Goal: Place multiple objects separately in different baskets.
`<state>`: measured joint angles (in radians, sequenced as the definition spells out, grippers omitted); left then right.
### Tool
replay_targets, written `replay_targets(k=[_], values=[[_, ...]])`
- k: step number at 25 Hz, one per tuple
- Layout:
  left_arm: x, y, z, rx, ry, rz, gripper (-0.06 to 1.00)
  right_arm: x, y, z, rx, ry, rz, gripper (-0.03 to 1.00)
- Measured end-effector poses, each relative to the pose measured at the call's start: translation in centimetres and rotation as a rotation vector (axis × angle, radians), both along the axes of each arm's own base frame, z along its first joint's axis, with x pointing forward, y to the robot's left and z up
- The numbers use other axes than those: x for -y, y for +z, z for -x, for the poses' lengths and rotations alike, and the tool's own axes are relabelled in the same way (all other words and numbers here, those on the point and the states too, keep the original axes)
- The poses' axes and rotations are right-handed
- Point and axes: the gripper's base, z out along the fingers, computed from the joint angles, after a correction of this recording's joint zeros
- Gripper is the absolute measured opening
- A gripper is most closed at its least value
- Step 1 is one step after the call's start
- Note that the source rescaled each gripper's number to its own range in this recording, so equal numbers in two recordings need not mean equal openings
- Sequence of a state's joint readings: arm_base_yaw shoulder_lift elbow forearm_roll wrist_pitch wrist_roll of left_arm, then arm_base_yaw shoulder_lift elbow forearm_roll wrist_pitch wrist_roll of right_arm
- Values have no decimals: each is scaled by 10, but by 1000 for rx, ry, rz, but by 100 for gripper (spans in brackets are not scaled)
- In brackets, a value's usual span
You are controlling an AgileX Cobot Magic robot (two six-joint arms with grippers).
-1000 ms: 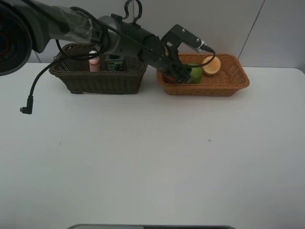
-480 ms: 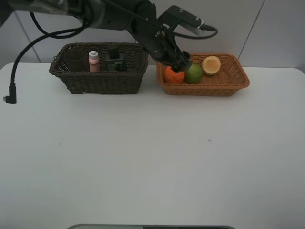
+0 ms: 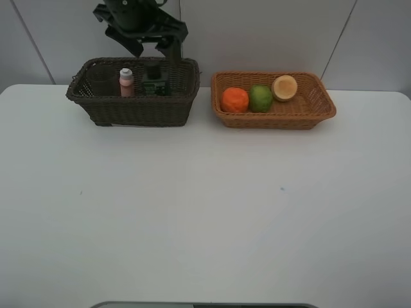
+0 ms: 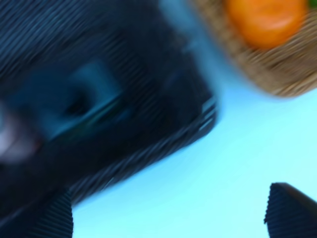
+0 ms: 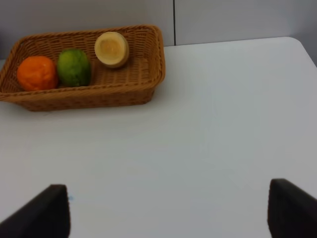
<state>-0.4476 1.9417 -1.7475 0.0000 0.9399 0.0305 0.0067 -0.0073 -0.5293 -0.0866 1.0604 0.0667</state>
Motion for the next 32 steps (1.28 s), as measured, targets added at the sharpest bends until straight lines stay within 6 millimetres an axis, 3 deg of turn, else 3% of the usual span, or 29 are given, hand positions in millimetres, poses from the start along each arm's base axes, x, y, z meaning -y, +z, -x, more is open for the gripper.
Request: replay_targets(k=[6, 9, 14, 22, 32], values=[[-76, 38, 18, -20, 293, -37, 99, 0, 0, 0, 0, 0, 0, 69], [-109, 53, 43, 3, 373, -37, 100, 0, 0, 0, 0, 0, 0, 69], [-147, 69, 103, 65, 446, -21, 100, 0, 0, 0, 0, 0, 0, 69], [-170, 68, 214, 160, 470, 12, 100, 0, 0, 0, 0, 0, 0, 69], [-188, 61, 337, 309, 479, 72, 100, 0, 0, 0, 0, 0, 0, 69]])
